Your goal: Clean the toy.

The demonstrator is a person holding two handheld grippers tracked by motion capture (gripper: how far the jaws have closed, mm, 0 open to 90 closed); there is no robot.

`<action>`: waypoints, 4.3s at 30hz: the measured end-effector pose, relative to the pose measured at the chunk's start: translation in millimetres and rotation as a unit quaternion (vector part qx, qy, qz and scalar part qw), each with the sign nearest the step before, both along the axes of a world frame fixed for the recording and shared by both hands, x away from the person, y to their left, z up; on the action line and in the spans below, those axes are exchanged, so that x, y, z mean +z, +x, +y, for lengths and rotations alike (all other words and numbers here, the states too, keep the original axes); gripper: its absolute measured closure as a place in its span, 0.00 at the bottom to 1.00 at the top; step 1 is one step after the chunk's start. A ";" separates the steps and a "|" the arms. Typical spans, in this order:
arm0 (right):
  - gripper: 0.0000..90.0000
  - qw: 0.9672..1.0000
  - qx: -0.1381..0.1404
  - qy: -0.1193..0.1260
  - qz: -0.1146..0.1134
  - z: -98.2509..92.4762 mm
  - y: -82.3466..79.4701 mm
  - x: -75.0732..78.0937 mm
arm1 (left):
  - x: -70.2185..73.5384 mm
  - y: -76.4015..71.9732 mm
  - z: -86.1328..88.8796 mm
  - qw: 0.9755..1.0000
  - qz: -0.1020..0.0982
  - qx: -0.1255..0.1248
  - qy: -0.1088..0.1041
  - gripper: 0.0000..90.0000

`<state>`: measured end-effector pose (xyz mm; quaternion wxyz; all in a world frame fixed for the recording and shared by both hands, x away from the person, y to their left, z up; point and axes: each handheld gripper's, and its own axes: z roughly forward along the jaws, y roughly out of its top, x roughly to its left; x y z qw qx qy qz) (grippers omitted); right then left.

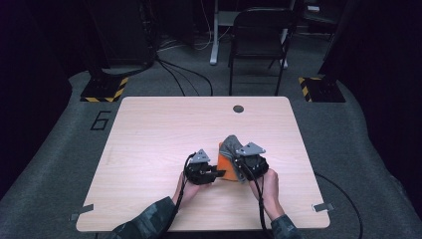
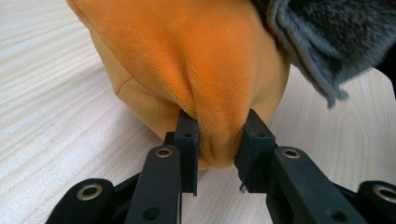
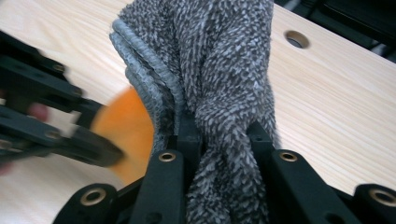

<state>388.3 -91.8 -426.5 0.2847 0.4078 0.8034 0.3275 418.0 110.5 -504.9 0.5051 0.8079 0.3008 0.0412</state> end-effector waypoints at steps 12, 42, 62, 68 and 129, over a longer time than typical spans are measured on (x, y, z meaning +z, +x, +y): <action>0.82 0.996 -0.072 0.017 0.039 -43.8 19.3 -18.0 | -0.8 1.0 0.2 1.000 0.002 -0.001 0.004 0.80; 0.82 0.998 -0.001 0.059 0.003 -21.2 -2.3 12.8 | -2.0 0.8 0.5 1.000 0.003 0.000 0.005 0.80; 0.82 0.991 -0.103 0.000 0.089 -68.0 30.5 -44.2 | -2.4 1.0 0.6 1.000 0.004 -0.001 0.007 0.80; 0.82 0.988 -0.104 -0.012 0.111 -67.1 39.4 -62.3 | -2.3 1.2 0.7 1.000 0.005 -0.001 0.006 0.80; 0.85 0.998 -0.036 0.007 0.059 -32.6 28.2 -26.3 | -7.6 1.6 -7.3 0.969 -0.185 -0.059 0.155 0.19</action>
